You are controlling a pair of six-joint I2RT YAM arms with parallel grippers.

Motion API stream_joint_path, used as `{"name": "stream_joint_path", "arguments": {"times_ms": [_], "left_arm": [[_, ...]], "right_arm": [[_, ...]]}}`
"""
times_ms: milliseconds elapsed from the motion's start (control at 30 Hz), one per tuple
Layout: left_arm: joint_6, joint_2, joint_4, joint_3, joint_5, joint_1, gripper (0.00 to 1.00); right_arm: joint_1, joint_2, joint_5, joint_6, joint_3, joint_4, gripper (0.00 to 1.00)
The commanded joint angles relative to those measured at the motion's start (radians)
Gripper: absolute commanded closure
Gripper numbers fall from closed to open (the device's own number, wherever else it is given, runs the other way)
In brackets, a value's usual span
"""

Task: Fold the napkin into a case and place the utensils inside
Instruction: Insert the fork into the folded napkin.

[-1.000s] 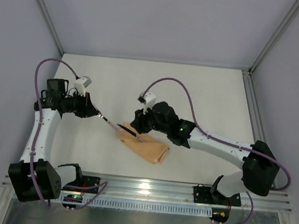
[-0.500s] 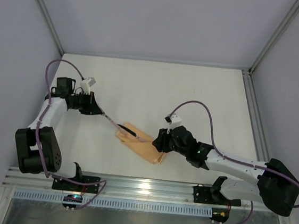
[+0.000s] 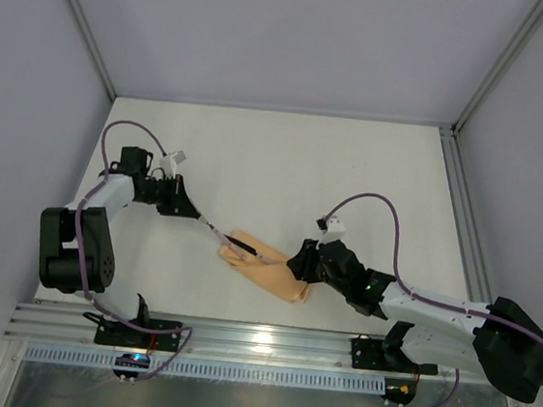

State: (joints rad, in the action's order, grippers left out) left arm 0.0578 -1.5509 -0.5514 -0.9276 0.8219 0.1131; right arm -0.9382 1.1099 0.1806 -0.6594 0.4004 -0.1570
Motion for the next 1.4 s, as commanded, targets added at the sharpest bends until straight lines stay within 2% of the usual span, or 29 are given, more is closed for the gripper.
{"name": "stream_joint_path", "arguments": {"times_ms": [0, 133, 233, 400, 500, 633, 900, 967, 1000, 1067, 1100, 1200, 1367], "left_arm": [[-0.01, -0.028, -0.035, -0.033, 0.052, -0.003, 1.0], [-0.049, -0.025, -0.002, -0.053, 0.083, 0.002, 1.0], [-0.133, -0.009, 0.056, -0.028, 0.108, 0.003, 1.0], [-0.156, 0.035, 0.071, 0.03, 0.045, -0.004, 1.0], [-0.147, 0.037, 0.076, 0.064, 0.002, -0.039, 1.0], [-0.157, -0.003, 0.103, 0.082, 0.011, -0.101, 1.0], [-0.185, -0.103, 0.148, 0.095, 0.048, -0.102, 0.99], [-0.181, -0.115, 0.14, 0.095, 0.046, -0.102, 0.94], [-0.179, -0.124, 0.137, 0.095, 0.045, -0.102, 0.86], [-0.162, -0.132, 0.12, 0.084, 0.031, -0.102, 0.77], [-0.153, -0.133, 0.107, 0.079, 0.026, -0.101, 0.67], [-0.106, -0.124, 0.053, 0.059, -0.007, -0.102, 0.56], [-0.096, -0.078, 0.033, 0.05, -0.066, -0.102, 0.45]], "right_arm": [[0.003, -0.015, 0.074, -0.06, -0.026, -0.041, 0.6], [0.003, -0.027, 0.086, -0.036, -0.002, -0.004, 0.6], [0.003, -0.068, 0.114, -0.031, 0.017, 0.065, 0.6], [0.002, -0.201, 0.157, -0.1, -0.029, 0.149, 0.6], [0.003, -0.228, 0.163, -0.109, -0.046, 0.188, 0.6], [0.001, -0.216, 0.154, -0.1, -0.041, 0.177, 0.6], [0.001, -0.127, 0.109, -0.051, 0.006, 0.122, 0.59], [-0.007, -0.073, 0.108, 0.006, 0.061, 0.125, 0.58], [-0.014, -0.055, 0.108, 0.029, 0.083, 0.125, 0.58], [-0.036, -0.016, 0.106, 0.114, 0.15, 0.114, 0.57], [-0.04, 0.031, 0.099, 0.148, 0.178, 0.113, 0.57], [-0.06, 0.17, 0.039, 0.282, 0.306, 0.122, 0.57], [-0.073, 0.385, -0.07, 0.411, 0.532, 0.184, 0.57]]}}
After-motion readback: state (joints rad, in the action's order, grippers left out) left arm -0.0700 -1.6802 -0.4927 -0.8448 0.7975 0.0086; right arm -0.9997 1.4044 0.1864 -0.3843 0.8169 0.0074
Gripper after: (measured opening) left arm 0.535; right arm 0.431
